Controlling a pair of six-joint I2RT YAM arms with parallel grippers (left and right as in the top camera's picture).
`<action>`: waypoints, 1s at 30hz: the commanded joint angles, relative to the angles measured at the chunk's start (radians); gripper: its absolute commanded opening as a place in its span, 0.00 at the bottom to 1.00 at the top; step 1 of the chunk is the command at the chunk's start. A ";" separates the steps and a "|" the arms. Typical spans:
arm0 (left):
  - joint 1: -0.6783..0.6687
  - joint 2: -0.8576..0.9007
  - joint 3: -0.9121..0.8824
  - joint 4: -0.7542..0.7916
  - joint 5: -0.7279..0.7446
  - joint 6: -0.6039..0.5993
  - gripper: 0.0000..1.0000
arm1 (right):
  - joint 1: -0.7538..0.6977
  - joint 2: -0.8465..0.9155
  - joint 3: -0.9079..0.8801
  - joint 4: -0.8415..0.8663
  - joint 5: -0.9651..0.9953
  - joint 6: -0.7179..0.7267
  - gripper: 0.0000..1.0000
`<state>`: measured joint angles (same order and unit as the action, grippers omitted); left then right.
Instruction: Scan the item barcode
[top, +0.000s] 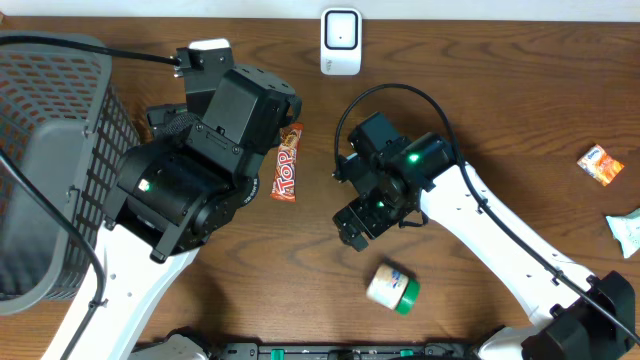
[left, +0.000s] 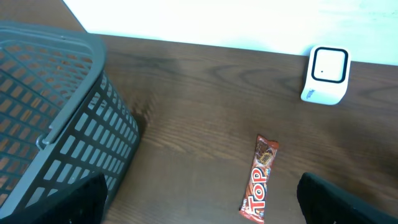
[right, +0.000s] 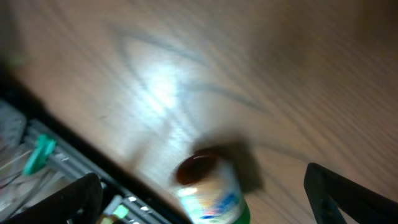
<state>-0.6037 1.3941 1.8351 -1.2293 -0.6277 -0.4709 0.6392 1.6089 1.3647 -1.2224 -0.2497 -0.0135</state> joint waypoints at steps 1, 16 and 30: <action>0.003 -0.001 0.008 -0.001 -0.016 0.006 0.98 | 0.014 0.001 -0.025 -0.010 -0.062 -0.007 0.91; 0.003 -0.001 0.008 -0.001 -0.016 0.006 0.98 | 0.141 0.001 -0.079 -0.224 0.052 0.141 0.83; 0.003 -0.001 0.008 -0.001 -0.016 0.006 0.98 | 0.216 0.002 -0.272 -0.009 0.214 0.549 0.99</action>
<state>-0.6037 1.3941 1.8351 -1.2293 -0.6281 -0.4709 0.8513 1.6112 1.1122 -1.2633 -0.0486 0.3557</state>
